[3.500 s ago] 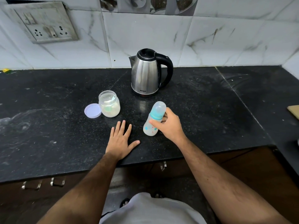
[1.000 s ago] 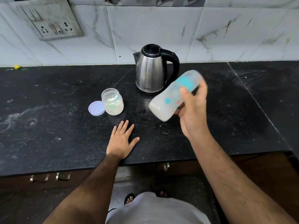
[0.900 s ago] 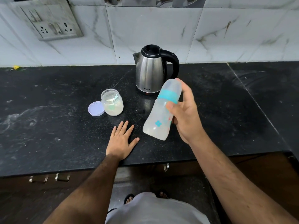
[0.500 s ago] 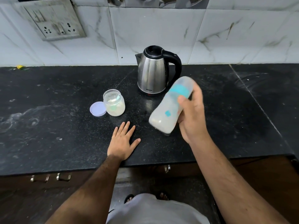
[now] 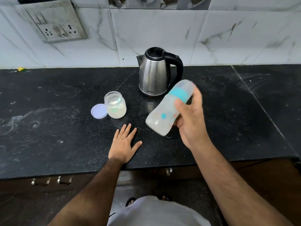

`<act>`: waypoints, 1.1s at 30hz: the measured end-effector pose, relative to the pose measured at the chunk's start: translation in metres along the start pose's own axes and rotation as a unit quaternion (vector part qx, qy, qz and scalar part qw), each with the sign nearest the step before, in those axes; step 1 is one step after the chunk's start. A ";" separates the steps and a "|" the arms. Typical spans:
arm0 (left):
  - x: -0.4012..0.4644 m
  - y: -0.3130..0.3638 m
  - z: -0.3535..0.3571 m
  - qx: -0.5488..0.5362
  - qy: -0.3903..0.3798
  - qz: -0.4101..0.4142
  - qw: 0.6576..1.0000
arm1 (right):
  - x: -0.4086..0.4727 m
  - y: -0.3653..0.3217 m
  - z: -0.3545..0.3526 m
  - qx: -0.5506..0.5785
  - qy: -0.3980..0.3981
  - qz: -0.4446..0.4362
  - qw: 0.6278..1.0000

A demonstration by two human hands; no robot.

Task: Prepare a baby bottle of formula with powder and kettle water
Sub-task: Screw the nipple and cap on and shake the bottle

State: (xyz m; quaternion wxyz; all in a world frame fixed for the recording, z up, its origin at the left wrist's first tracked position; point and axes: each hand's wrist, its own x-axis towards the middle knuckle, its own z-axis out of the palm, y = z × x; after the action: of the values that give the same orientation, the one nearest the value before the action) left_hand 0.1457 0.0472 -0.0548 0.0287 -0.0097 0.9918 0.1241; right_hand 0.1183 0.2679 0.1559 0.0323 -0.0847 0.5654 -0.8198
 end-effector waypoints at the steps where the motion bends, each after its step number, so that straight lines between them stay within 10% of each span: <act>1: 0.001 0.000 0.000 0.003 0.000 0.001 1.000 | -0.003 0.001 0.000 -0.023 -0.032 0.007 0.999; 7: -0.001 0.001 0.000 0.000 0.006 0.000 1.000 | 0.004 -0.008 -0.005 0.058 0.085 -0.022 0.994; 12: 0.000 0.000 -0.001 -0.001 0.003 0.002 1.000 | -0.006 -0.004 -0.002 -0.015 -0.021 0.010 1.000; 17: 0.001 0.001 0.000 -0.001 0.004 0.001 1.000 | 0.002 -0.003 -0.004 0.059 0.066 0.000 0.996; 33: 0.001 0.001 -0.001 0.003 -0.002 0.001 1.000 | -0.003 0.004 0.001 -0.012 -0.013 0.005 1.000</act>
State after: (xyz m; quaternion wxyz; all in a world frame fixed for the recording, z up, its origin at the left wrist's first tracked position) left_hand 0.1444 0.0476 -0.0542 0.0308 -0.0082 0.9921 0.1210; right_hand 0.1214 0.2657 0.1526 0.0425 -0.0928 0.5755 -0.8114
